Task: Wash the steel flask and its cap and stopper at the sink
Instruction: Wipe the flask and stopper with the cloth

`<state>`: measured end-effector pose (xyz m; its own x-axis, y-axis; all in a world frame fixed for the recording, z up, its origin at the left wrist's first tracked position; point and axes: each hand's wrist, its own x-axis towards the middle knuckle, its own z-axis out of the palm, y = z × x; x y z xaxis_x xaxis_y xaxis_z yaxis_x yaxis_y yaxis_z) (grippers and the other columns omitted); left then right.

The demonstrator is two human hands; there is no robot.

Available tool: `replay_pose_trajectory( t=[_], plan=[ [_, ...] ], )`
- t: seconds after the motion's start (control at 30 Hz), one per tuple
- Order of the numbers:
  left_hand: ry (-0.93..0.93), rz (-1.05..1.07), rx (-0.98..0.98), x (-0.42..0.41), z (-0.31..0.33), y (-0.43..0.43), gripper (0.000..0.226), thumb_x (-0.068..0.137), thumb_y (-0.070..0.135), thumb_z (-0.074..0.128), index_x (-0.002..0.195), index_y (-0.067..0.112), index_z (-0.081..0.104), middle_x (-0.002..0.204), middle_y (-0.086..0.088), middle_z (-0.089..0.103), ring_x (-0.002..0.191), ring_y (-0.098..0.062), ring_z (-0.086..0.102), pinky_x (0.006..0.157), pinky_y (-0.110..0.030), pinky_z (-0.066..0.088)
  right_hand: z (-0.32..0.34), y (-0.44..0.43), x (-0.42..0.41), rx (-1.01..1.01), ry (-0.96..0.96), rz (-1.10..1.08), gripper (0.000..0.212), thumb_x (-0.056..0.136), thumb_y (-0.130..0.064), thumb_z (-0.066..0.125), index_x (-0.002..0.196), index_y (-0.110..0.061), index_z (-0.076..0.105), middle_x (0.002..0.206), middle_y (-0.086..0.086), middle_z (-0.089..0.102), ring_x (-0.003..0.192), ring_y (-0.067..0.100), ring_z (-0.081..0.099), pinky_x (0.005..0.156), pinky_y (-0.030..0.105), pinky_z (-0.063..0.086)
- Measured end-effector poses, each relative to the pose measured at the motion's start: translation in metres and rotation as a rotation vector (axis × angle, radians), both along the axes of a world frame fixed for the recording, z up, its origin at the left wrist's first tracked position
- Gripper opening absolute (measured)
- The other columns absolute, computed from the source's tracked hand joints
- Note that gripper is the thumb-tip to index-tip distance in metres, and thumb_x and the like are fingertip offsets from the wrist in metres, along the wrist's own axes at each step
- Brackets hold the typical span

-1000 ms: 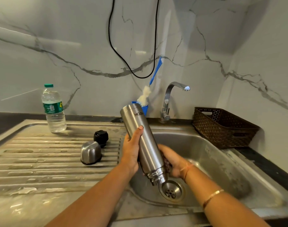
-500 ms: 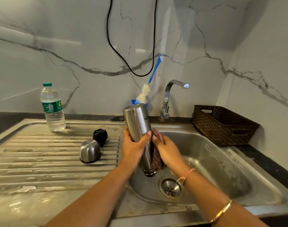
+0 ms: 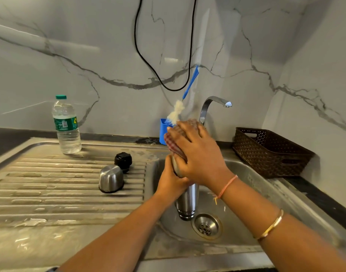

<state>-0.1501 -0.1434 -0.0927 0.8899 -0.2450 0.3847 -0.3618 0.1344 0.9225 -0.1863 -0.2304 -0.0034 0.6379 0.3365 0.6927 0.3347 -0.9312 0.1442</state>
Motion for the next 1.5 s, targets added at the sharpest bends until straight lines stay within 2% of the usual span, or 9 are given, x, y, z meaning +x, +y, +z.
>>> replay_pose_trajectory(
  t=[0.17,0.33,0.5,0.7,0.87,1.07,1.17,1.33,1.5],
  plan=[
    [-0.028,0.116,0.1,0.003,-0.001,0.007,0.07,0.066,0.02,0.086,0.117,0.032,0.041,0.105,0.013,0.059,0.091,0.002,0.061,0.071,-0.012,0.048,0.042,0.022,0.005,-0.042,0.294,-0.157,0.029,0.09,-0.039,0.046,0.111,-0.023,0.058,0.105,0.003,0.059,0.091,0.026,0.057,0.072,0.033,0.044],
    [-0.16,0.178,0.241,-0.002,0.001,0.008,0.085,0.064,0.033,0.085,0.132,0.025,0.036,0.114,0.01,0.051,0.101,-0.006,0.052,0.076,-0.01,0.042,0.075,0.011,0.016,0.482,0.737,-0.086,0.022,0.086,-0.029,0.054,0.069,-0.014,0.054,0.062,0.005,0.052,0.058,0.02,0.049,0.048,0.022,0.04],
    [-0.186,0.196,0.271,-0.002,-0.001,0.009,0.088,0.063,0.035,0.086,0.133,0.029,0.034,0.115,0.014,0.049,0.101,-0.004,0.053,0.073,-0.005,0.042,0.05,-0.007,0.018,0.628,0.535,-0.224,0.041,0.091,-0.05,0.042,0.066,-0.019,0.053,0.068,0.001,0.057,0.073,0.023,0.059,0.069,0.031,0.049],
    [-0.227,0.129,0.292,-0.005,-0.004,0.002,0.083,0.06,0.03,0.088,0.126,0.031,0.039,0.116,0.011,0.056,0.105,-0.006,0.056,0.089,-0.023,0.05,0.038,0.01,-0.02,0.066,0.217,-0.364,0.027,0.095,-0.045,0.036,0.091,-0.022,0.049,0.078,0.0,0.047,0.072,0.02,0.054,0.06,0.031,0.041],
    [-0.427,0.207,0.42,-0.003,-0.005,-0.001,0.069,0.058,0.034,0.085,0.116,0.019,0.05,0.106,0.003,0.063,0.097,-0.012,0.059,0.086,-0.034,0.051,0.055,0.014,-0.023,-0.231,0.482,-0.542,0.027,0.089,-0.04,0.047,0.074,-0.018,0.049,0.067,-0.001,0.047,0.062,0.017,0.048,0.058,0.03,0.041],
    [-0.312,0.173,0.348,-0.012,0.001,0.001,0.083,0.062,0.03,0.087,0.127,0.035,0.035,0.115,0.02,0.05,0.101,0.0,0.052,0.082,-0.01,0.045,0.076,-0.026,-0.008,0.635,0.893,-0.197,0.03,0.084,-0.037,0.059,0.084,-0.01,0.07,0.082,0.008,0.068,0.071,0.018,0.062,0.07,0.033,0.053],
    [-0.195,0.14,0.237,-0.015,0.003,-0.001,0.084,0.062,0.025,0.088,0.122,0.039,0.03,0.111,0.022,0.048,0.1,0.005,0.052,0.076,-0.002,0.044,0.058,-0.022,-0.016,0.784,0.632,-0.119,0.034,0.09,-0.044,0.052,0.087,-0.014,0.067,0.078,0.005,0.067,0.072,0.02,0.062,0.074,0.036,0.053],
    [-0.172,0.059,0.189,-0.017,0.001,-0.006,0.086,0.059,0.021,0.09,0.119,0.043,0.033,0.122,0.008,0.054,0.109,-0.006,0.055,0.086,-0.012,0.047,0.031,0.007,-0.037,0.162,0.147,-0.457,0.035,0.097,-0.05,0.029,0.107,-0.023,0.05,0.092,0.001,0.049,0.082,0.023,0.056,0.062,0.03,0.035],
    [-0.18,0.082,0.148,-0.022,0.005,-0.006,0.08,0.062,0.02,0.088,0.114,0.047,0.035,0.118,0.014,0.055,0.106,0.001,0.056,0.087,-0.013,0.048,0.043,0.006,-0.026,0.207,0.155,-0.425,0.034,0.095,-0.049,0.032,0.089,-0.021,0.051,0.081,0.0,0.054,0.076,0.023,0.056,0.061,0.031,0.038]
  ],
)
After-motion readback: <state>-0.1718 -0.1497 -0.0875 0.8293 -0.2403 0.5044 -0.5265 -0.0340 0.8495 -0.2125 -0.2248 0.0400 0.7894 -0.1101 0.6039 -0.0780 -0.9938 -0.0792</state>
